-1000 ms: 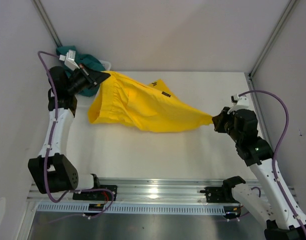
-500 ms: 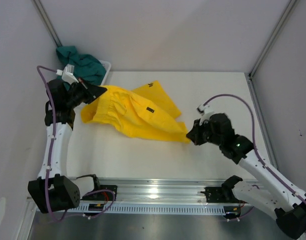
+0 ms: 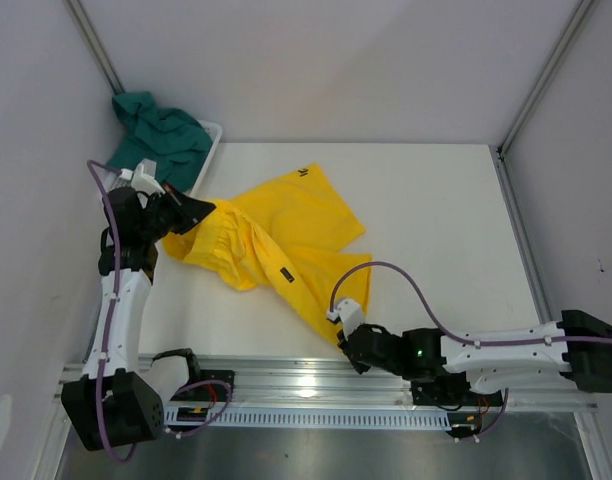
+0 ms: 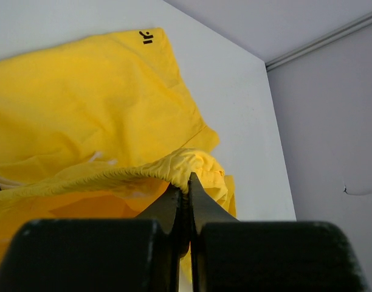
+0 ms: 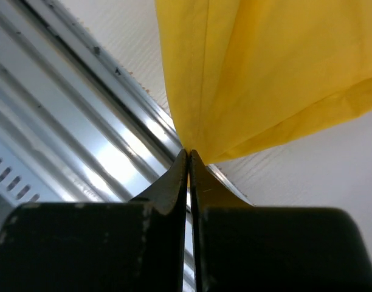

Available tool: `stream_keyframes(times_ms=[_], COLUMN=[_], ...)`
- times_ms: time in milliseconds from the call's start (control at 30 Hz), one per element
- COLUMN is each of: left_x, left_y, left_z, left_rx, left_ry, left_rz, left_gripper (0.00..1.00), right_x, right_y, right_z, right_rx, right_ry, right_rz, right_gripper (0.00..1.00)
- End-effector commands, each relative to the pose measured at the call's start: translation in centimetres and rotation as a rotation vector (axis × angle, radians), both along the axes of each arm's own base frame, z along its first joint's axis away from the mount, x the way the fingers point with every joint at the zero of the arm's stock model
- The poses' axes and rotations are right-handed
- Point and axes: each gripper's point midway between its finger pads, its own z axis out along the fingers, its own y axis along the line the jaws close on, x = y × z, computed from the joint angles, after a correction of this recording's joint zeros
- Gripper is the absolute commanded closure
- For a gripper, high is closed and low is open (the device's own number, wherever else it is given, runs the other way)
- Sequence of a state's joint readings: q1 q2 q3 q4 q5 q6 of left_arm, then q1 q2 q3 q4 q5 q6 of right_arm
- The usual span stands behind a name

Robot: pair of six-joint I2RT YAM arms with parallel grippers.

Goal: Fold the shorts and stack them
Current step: Flatten the shorts out

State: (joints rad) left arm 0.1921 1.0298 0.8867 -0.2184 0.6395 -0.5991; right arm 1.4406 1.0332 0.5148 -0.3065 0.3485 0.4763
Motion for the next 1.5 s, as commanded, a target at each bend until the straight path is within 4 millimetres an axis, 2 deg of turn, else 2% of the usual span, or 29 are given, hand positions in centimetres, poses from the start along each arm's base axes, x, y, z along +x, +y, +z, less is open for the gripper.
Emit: stream_keyframes(times_ms=[0, 100, 133, 200, 300, 333, 367, 633, 933, 1267, 1367, 1467], left_x=[-0.6, -1.2, -1.3, -1.4, -1.5, -1.5, -1.5, -1.4, -1.5, -1.5, -1.5, -1.5], left_y=[0.0, -0.2, -0.3, -0.3, -0.3, -0.3, -0.3, -0.4, -0.5, -0.5, -0.5, -0.5], left_z=[2.0, 1.3, 1.1, 1.1, 1.1, 1.1, 1.0, 0.9, 1.2, 1.1, 1.1, 0.9], left_rx=[0.033, 0.031, 0.028, 0.031, 0.038, 0.039, 0.039, 0.034, 0.031, 0.032, 0.033, 0.030], left_ry=[-0.125, -0.128, -0.126, -0.130, -0.130, -0.132, -0.131, -0.130, -0.135, -0.135, -0.133, -0.130], left_rz=[-0.016, -0.020, -0.024, -0.025, -0.027, -0.028, -0.029, -0.036, -0.039, -0.043, -0.041, -0.044], left_gripper=[1.00, 1.00, 1.00, 1.00, 1.00, 1.00, 1.00, 1.00, 1.00, 1.00, 1.00, 1.00], right_x=[1.4, 1.3, 1.3, 1.1, 0.8, 0.6, 0.5, 1.0, 2.4, 2.7, 2.8, 3.1], right_y=[0.6, 1.0, 1.0, 1.7, 2.5, 2.6, 3.1, 3.1, 1.9, 1.0, 0.9, 0.7], right_z=[-0.2, -0.4, -1.3, -1.4, -2.3, -2.5, -2.4, -2.0, -2.3, -4.3, -4.6, -4.7], right_rx=[-0.013, -0.065, -0.102, -0.116, -0.130, -0.132, -0.112, -0.107, -0.138, -0.201, -0.214, -0.229], right_ry=[-0.136, -0.193, -0.201, -0.215, -0.206, -0.201, -0.196, -0.205, -0.206, -0.194, -0.195, -0.193], right_rz=[-0.119, -0.138, -0.148, -0.136, -0.117, -0.101, -0.098, -0.118, -0.192, -0.205, -0.207, -0.226], right_gripper=[1.00, 0.99, 0.99, 0.95, 0.80, 0.69, 0.65, 0.41, 0.40, 0.43, 0.46, 0.61])
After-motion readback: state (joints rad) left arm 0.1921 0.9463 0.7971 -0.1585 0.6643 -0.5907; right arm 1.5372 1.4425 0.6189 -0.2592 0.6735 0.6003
